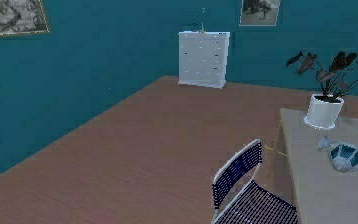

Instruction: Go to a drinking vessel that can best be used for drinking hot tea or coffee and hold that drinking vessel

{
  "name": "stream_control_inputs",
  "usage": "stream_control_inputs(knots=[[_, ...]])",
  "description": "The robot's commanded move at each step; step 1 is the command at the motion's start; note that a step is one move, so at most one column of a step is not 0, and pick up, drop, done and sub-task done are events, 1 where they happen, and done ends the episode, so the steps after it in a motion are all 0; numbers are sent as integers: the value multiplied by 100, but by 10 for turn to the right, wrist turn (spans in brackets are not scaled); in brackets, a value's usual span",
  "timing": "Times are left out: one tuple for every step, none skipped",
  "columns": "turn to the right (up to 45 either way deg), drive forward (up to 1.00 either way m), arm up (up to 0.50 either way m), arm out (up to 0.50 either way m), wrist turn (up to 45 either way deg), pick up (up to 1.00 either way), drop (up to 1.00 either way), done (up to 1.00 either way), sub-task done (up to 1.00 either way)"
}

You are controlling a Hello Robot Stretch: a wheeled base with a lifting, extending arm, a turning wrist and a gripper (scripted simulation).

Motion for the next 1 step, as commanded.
stream_control_inputs(knots=[[0, 0, -30, 0, 0, 0, 0, 0, 0]])
